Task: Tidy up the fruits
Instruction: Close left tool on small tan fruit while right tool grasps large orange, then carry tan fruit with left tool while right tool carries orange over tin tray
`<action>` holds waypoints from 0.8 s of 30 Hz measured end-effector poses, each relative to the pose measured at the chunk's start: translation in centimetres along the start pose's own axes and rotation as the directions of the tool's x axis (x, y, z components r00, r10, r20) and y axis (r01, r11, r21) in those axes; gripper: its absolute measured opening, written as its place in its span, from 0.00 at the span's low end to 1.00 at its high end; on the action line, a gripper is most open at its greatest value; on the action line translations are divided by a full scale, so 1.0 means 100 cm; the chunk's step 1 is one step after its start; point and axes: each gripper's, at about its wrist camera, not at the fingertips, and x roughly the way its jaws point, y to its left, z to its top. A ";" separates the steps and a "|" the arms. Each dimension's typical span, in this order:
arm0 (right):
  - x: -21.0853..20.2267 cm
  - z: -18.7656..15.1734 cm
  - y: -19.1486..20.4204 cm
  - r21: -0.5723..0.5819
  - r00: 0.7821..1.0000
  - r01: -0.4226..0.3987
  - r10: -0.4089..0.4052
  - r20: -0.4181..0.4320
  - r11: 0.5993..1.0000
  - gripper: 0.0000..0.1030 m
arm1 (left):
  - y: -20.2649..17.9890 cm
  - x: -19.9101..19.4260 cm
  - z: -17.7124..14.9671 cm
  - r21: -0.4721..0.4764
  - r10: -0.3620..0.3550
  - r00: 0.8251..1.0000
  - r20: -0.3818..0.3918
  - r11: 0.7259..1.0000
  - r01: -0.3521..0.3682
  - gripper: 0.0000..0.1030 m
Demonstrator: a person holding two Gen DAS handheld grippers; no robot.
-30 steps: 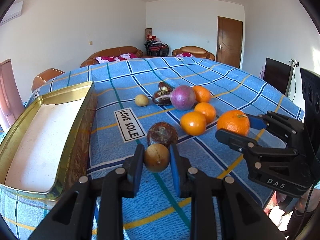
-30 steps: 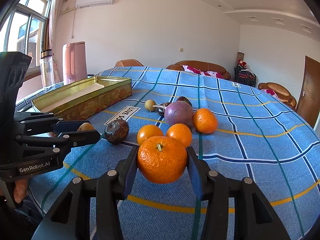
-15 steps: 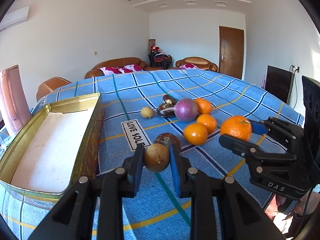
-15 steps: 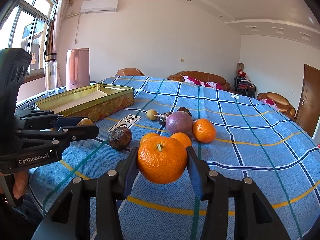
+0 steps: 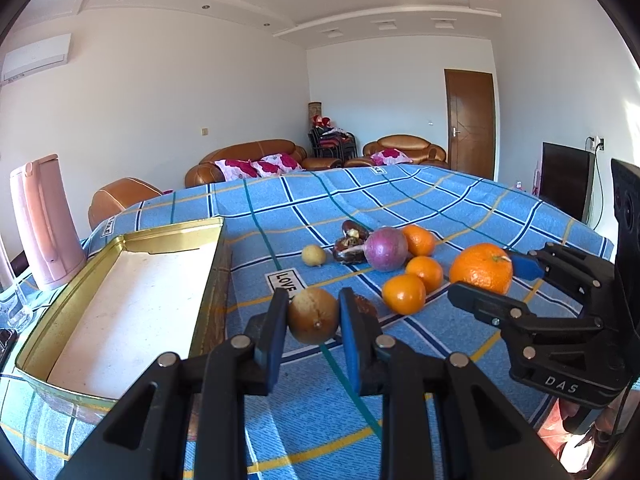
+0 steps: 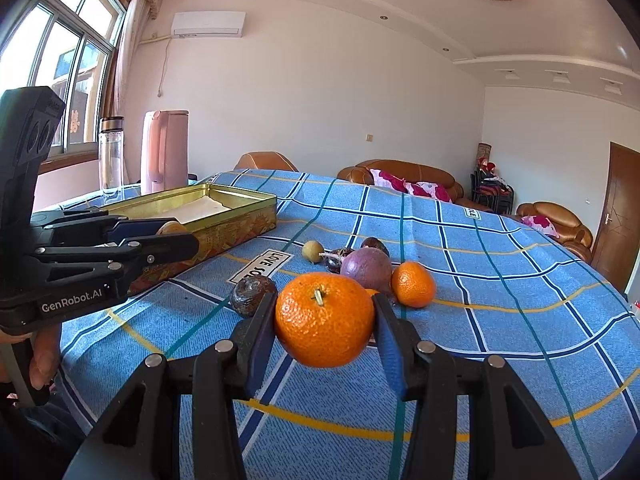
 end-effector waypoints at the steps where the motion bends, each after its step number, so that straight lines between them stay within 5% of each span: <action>1: -0.001 0.001 0.001 -0.002 1.000 -0.002 0.002 0.006 1.000 0.47 | 0.000 -0.001 0.000 0.001 0.003 1.000 0.005 1.000 -0.003 0.26; 14: -0.013 0.012 0.009 -0.027 0.997 -0.020 0.022 0.070 0.999 0.45 | 0.001 -0.010 0.004 -0.001 0.026 0.998 0.053 1.000 -0.026 0.26; 24: 0.003 0.001 0.001 0.023 0.998 -0.042 0.043 -0.049 0.999 0.45 | -0.001 -0.006 0.001 0.002 0.015 0.999 0.031 1.000 -0.015 0.26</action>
